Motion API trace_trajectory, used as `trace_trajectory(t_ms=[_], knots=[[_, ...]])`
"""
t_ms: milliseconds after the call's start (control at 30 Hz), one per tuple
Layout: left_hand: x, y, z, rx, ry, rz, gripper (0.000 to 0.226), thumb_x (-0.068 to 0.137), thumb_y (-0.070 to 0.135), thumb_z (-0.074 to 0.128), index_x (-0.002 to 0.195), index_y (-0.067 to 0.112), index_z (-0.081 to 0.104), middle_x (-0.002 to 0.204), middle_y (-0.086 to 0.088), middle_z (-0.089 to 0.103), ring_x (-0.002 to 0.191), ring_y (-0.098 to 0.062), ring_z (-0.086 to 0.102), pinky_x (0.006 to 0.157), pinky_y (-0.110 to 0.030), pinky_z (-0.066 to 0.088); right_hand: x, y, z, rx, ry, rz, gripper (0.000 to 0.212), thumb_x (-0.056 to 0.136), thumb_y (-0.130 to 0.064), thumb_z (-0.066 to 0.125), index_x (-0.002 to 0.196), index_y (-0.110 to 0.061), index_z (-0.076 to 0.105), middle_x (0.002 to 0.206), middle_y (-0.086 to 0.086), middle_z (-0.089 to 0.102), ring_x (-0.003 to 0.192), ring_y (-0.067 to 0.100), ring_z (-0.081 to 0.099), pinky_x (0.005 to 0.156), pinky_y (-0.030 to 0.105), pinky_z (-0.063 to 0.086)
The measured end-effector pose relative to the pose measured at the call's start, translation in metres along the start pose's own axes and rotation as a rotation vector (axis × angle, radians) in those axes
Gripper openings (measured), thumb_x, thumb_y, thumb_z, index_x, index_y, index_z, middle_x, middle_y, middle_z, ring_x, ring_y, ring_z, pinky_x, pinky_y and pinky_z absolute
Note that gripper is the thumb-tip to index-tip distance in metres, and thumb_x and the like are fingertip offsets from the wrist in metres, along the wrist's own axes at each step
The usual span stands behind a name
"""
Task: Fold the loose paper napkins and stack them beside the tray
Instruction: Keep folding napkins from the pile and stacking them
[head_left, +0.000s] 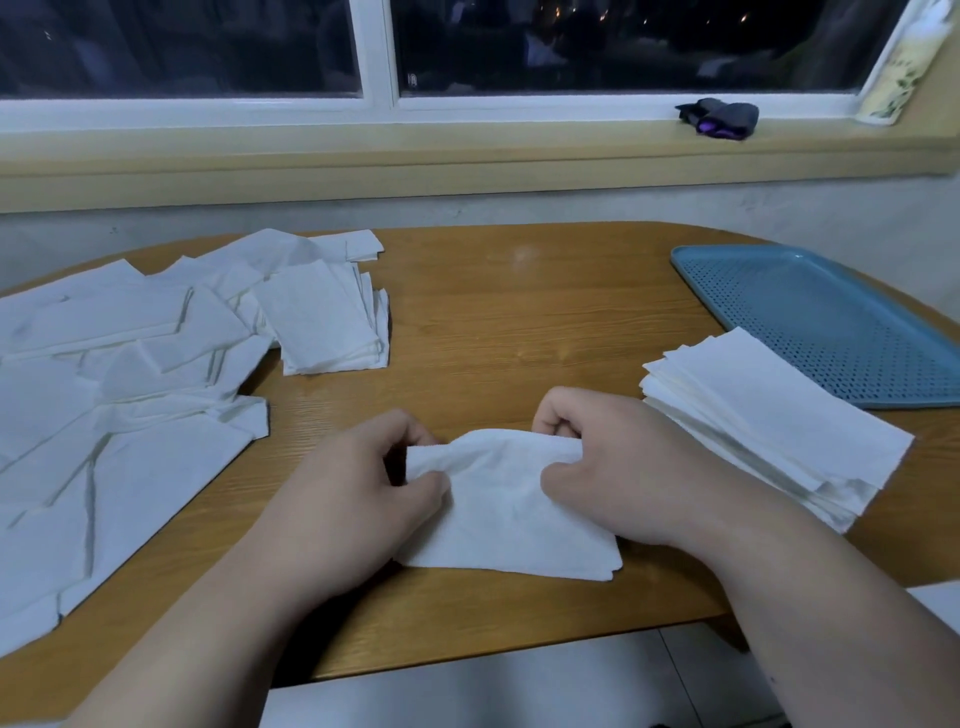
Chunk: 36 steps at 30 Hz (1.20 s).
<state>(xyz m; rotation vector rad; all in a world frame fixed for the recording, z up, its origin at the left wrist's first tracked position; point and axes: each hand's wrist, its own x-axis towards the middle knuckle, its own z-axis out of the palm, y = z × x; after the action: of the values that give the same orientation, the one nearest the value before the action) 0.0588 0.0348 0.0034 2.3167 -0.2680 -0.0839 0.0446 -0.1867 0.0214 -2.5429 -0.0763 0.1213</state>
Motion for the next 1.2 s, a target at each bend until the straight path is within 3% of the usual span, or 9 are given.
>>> trace_trajectory(t_ms=[67, 133, 233, 400, 567, 733, 933, 1067, 1200], knots=[[-0.003, 0.009, 0.002, -0.248, -0.009, -0.021, 0.012, 0.087, 0.029, 0.071, 0.084, 0.032, 0.060, 0.074, 0.009, 0.070, 0.063, -0.009, 0.063, 0.063, -0.030, 0.047, -0.008, 0.002, -0.008, 0.088, 0.008, -0.006, 0.012, 0.081, -0.021, 0.056, 0.083, -0.033, 0.057, 0.076, -0.014, 0.062, 0.070, 0.006, 0.058, 0.061, 0.032, 0.049], [-0.004, 0.021, 0.006, -0.501, -0.025, -0.022, 0.016, 0.083, 0.026, 0.074, 0.088, 0.030, 0.059, 0.078, 0.000, 0.074, 0.067, -0.018, 0.066, 0.065, -0.039, 0.048, -0.016, 0.007, -0.019, 0.171, 0.045, -0.013, 0.015, 0.083, -0.020, 0.054, 0.085, -0.034, 0.059, 0.079, -0.011, 0.065, 0.073, 0.009, 0.061, 0.066, 0.039, 0.052], [0.005, 0.042, 0.019, -0.665, 0.019, -0.036, 0.036, 0.087, 0.014, 0.075, 0.113, 0.031, 0.057, 0.084, -0.008, 0.074, 0.072, -0.022, 0.069, 0.069, -0.040, 0.052, -0.028, 0.018, -0.038, 0.282, 0.147, -0.016, 0.019, 0.085, -0.017, 0.056, 0.088, -0.034, 0.061, 0.077, -0.006, 0.067, 0.071, 0.014, 0.063, 0.065, 0.038, 0.050], [0.039, 0.087, 0.042, -0.464, 0.069, 0.094, 0.048, 0.083, 0.034, 0.075, 0.122, 0.049, 0.052, 0.079, 0.001, 0.068, 0.082, -0.025, 0.069, 0.082, -0.052, 0.054, -0.043, 0.047, -0.069, 0.303, 0.387, 0.051, 0.016, 0.087, -0.018, 0.056, 0.092, -0.034, 0.058, 0.076, -0.008, 0.066, 0.070, 0.006, 0.059, 0.058, 0.029, 0.041], [0.077, 0.144, 0.074, -0.231, 0.075, 0.178, 0.041, 0.087, 0.035, 0.072, 0.122, 0.041, 0.052, 0.083, 0.007, 0.066, 0.062, -0.001, 0.056, 0.059, -0.024, 0.042, -0.050, 0.086, -0.093, 0.232, 0.523, 0.187, 0.009, 0.087, -0.025, 0.053, 0.091, -0.033, 0.055, 0.082, -0.007, 0.063, 0.075, 0.010, 0.060, 0.061, 0.035, 0.045], [0.110, 0.172, 0.109, -0.109, 0.031, 0.169, 0.047, 0.087, 0.036, 0.073, 0.128, 0.037, 0.050, 0.095, 0.002, 0.066, 0.070, -0.011, 0.061, 0.049, -0.021, 0.042, -0.049, 0.118, -0.106, 0.223, 0.563, 0.283, 0.003, 0.087, -0.026, 0.053, 0.087, -0.029, 0.054, 0.077, -0.003, 0.064, 0.073, 0.014, 0.060, 0.066, 0.037, 0.049], [0.127, 0.175, 0.137, 0.089, -0.015, 0.180, 0.054, 0.088, 0.036, 0.072, 0.136, 0.033, 0.048, 0.092, 0.012, 0.062, 0.079, -0.004, 0.061, 0.059, -0.021, 0.043, -0.045, 0.141, -0.109, 0.120, 0.488, 0.354, 0.003, 0.088, -0.029, 0.055, 0.089, -0.030, 0.053, 0.081, -0.007, 0.061, 0.079, 0.013, 0.058, 0.064, 0.034, 0.046], [0.125, 0.168, 0.142, 0.231, -0.017, 0.187, 0.056, 0.086, 0.045, 0.073, 0.136, 0.032, 0.051, 0.098, 0.012, 0.057, 0.085, -0.007, 0.057, 0.072, -0.027, 0.046, -0.044, 0.148, -0.104, -0.076, 0.460, 0.359, 0.020, 0.088, -0.035, 0.060, 0.107, -0.030, 0.057, 0.109, -0.007, 0.050, 0.107, 0.019, 0.049, 0.091, 0.036, 0.044], [0.114, 0.164, 0.129, 0.191, 0.073, 0.228, 0.041, 0.086, 0.050, 0.068, 0.123, 0.034, 0.059, 0.098, 0.013, 0.051, 0.078, -0.004, 0.054, 0.063, -0.019, 0.039, -0.048, 0.138, -0.108, -0.078, 0.600, 0.258, 0.025, 0.089, -0.034, 0.062, 0.114, -0.031, 0.060, 0.115, -0.008, 0.051, 0.113, 0.016, 0.046, 0.100, 0.033, 0.040]])
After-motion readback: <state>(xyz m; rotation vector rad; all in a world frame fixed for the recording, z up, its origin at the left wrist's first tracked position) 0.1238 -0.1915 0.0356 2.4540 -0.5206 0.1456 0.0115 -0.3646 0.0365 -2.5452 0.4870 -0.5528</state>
